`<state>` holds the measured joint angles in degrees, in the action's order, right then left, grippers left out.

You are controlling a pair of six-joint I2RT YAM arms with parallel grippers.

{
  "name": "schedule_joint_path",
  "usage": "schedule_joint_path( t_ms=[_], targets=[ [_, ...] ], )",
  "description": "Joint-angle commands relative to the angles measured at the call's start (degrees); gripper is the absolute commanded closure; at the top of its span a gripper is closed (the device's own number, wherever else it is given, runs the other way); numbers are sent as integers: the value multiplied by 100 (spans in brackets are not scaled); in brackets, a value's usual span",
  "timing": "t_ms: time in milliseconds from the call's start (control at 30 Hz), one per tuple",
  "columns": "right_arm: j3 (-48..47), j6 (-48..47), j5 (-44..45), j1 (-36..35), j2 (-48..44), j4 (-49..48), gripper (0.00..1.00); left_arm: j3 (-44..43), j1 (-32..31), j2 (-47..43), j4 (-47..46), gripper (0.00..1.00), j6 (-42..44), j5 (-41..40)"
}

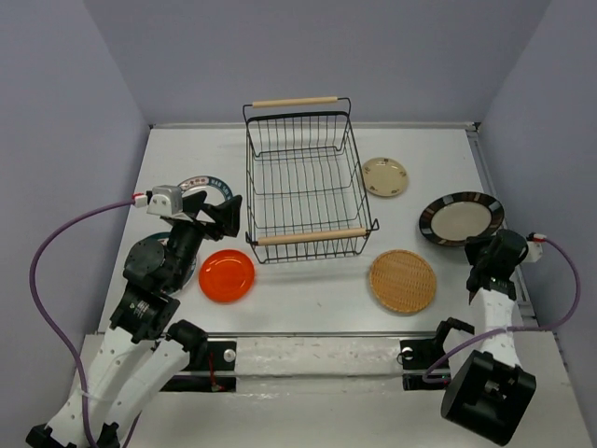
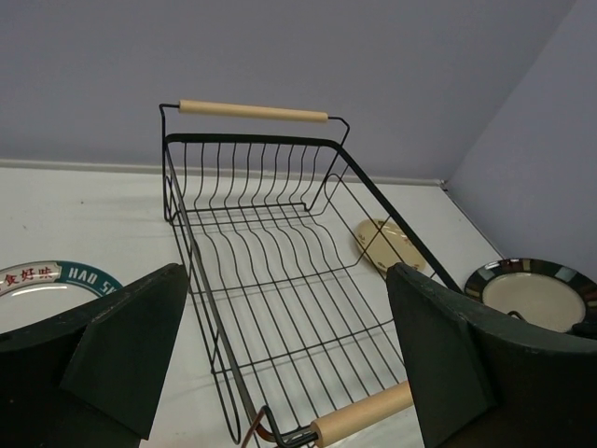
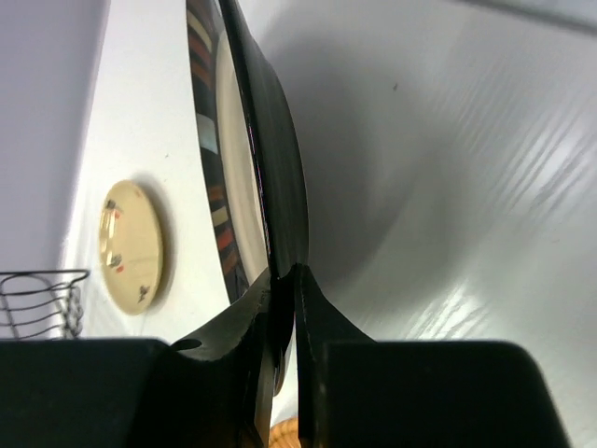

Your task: Load the plates into the dish rack

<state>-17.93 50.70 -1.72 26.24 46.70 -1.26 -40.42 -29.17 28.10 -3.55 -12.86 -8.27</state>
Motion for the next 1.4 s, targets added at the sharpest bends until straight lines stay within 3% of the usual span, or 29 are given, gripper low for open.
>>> schedule_joint_path(
  t_ms=[0, 233, 600, 833, 967, 1367],
  targets=[
    [-1746, -824, 225, 22, -293, 230, 93, -71, -19, 64, -251, 1, 100, -8],
    [-3390, -982, -259, -469, 409, 213, 93, -53, -19, 73, -278, 1, 82, 71],
    [-7772, -2880, 935, -3308, 2940, 1619, 93, -27, -10, 12, -304, 1, 82, 159],
    [-9831, -3821, 2122, -4942, 4689, 2542, 93, -27, -19, 64, -295, 1, 100, 115],
    [-10334, -4146, 2561, -5216, 5515, 2762, 93, -27, -19, 91, -269, 1, 108, 107],
    [-10379, -4699, 3098, -5392, 6122, 2780, 93, -53, -19, 126, -242, 1, 108, 98]
  ],
)
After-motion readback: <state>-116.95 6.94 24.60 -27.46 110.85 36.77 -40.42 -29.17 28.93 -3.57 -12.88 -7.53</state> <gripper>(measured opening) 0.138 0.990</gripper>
